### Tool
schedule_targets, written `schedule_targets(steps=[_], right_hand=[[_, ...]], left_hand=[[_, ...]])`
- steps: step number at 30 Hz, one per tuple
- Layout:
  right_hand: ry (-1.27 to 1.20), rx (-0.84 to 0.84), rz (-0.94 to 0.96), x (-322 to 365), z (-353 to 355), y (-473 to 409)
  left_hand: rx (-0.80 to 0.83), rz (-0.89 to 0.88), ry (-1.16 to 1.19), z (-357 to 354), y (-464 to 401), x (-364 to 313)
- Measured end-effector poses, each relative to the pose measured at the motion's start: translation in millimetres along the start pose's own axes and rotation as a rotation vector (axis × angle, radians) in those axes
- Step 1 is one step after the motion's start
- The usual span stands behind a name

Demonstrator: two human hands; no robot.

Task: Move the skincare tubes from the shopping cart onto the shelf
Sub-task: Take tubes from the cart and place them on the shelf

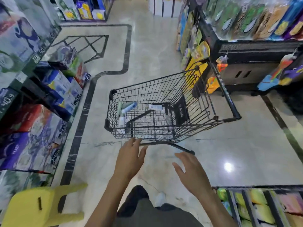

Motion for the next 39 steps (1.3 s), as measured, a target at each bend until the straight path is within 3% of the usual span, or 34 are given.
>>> schedule_targets(steps=[10, 16, 25, 31, 36, 39], right_hand=[[0.016, 0.097, 0.013, 53.9, 5.0, -192.2], [-0.047, 0.159, -0.122, 66.7, -16.8, -321.1], [0.002, 0.227, -0.514, -37.9, -111.4, -464.2], [0.208, 0.304, -0.453, -109.4, -206.3, -542.0], [0.324, 0.377, -0.462, -148.5, -259.6, -580.6], [0.373, 0.348, -0.488, -164.1, -274.0, -585.3]], left_hand=[[0.121, 0.152, 0.102, -33.1, -101.5, 63.5], [0.178, 0.216, 0.112, -40.9, -202.6, 121.8], [0.314, 0.539, 0.146, -143.5, -338.2, 231.4], [0.301, 0.736, 0.105, -229.2, -381.5, 307.7], [0.300, 0.779, 0.028, -262.9, -395.0, 347.6], [0.213, 0.723, -0.096, -272.0, -397.3, 356.2]])
Point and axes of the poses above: each hand's wrist, its own y-axis away from the middle knuckle, its own z-axis out of the back of the hand, x = y × z, the point moved 5 cm from there along -y, towards the middle knuckle, and after that the axes turned 3 degrees about -z, right-handed, at the moved point
